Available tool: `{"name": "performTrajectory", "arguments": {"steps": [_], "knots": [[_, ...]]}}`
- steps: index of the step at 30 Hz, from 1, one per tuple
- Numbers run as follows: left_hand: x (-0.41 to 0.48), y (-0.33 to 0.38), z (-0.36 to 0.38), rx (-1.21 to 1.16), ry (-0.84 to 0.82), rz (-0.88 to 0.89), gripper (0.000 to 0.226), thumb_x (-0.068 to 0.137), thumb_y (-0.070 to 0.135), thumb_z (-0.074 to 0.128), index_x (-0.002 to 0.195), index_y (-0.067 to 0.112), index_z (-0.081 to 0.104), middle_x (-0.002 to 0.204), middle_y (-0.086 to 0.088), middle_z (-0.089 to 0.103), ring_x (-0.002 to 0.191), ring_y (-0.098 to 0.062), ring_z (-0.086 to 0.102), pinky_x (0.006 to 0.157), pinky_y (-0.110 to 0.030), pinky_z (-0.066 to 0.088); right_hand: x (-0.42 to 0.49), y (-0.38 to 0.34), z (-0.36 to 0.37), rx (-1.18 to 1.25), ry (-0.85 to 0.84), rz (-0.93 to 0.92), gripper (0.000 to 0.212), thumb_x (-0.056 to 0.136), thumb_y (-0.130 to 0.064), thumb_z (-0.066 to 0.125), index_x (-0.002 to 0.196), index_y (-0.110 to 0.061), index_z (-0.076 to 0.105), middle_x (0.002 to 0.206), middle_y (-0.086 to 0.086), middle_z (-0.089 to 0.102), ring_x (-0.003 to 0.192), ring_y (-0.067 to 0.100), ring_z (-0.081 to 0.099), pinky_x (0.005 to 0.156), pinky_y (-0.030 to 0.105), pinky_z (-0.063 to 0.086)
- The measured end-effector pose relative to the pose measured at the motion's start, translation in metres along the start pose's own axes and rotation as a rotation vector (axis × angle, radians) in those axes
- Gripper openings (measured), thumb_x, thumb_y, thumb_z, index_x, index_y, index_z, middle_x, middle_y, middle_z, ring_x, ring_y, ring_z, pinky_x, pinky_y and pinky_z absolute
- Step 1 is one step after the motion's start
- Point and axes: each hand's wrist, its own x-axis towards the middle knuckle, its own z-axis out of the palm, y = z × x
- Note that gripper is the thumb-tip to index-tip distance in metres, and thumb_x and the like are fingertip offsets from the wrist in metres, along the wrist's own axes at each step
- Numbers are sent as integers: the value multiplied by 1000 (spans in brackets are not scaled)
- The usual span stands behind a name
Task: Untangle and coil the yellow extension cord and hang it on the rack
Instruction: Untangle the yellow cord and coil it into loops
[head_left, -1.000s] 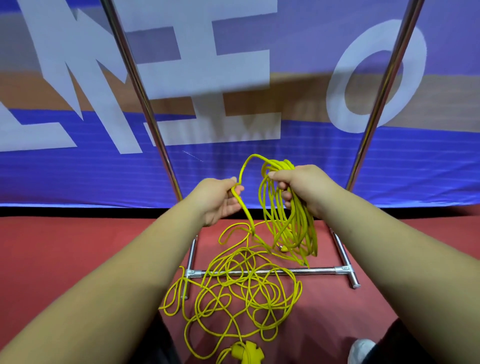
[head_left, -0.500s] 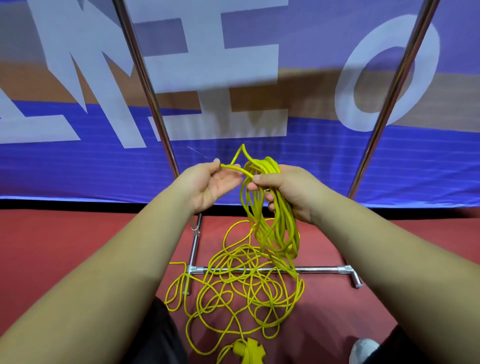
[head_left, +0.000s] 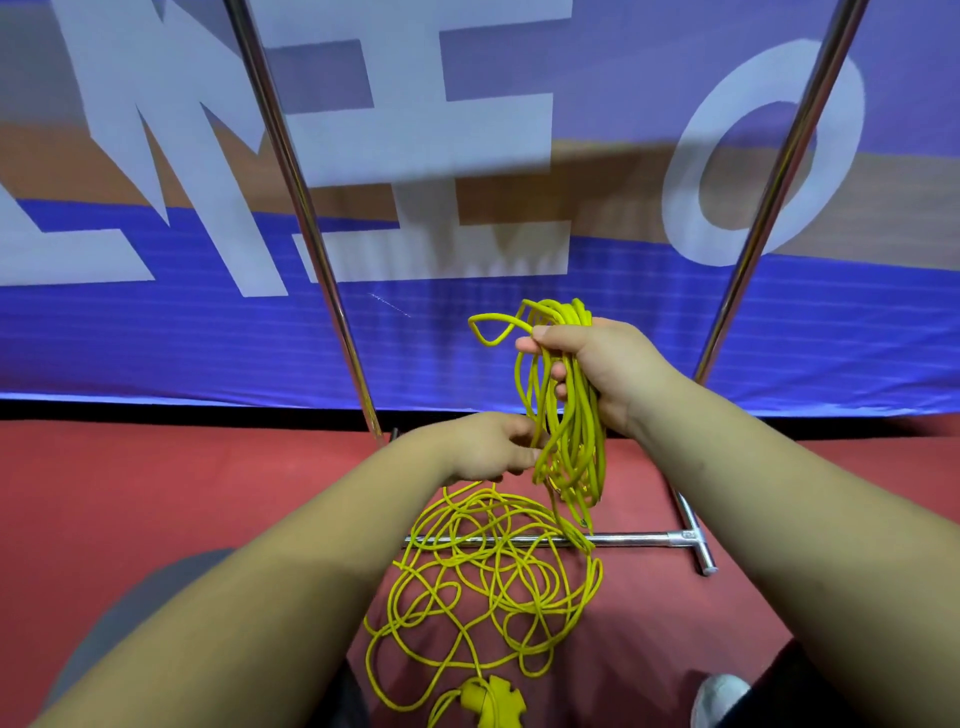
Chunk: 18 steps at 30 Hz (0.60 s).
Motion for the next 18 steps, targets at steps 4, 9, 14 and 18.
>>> {"name": "performTrajectory", "arguments": {"steps": [4,9,14,18], "knots": [[9,-8,-7,123,174,-43,15,107,27,53,109,24,68,110,-4,76,99,-24,68,98,-44,55,2,0,-6,-62,9,-21,14,97,-19,72,101,-6,77,103,13,81,57,14,53,53,29,50],[3,-5,-47,-320,616,-244,22,107,12,44,116,2,62,100,-11,77,80,-26,73,69,-34,60,7,6,-15,-167,103,-19,22,94,-14,70,114,-3,69,98,8,82,59,13,58,56,31,52],[-8,-17,-83,-541,751,-449,25,106,7,42,123,-1,59,104,-12,69,78,-28,69,67,-35,61,13,9,-19,-123,221,1,9,99,-10,65,107,-6,67,86,4,81,58,13,57,50,28,50],[-29,-22,-100,119,708,-644,27,102,7,50,125,5,64,111,-7,65,105,-29,66,83,-35,56,18,10,-21,-125,256,16,12,99,-9,64,110,-5,68,81,1,80,59,14,58,51,28,50]]}}
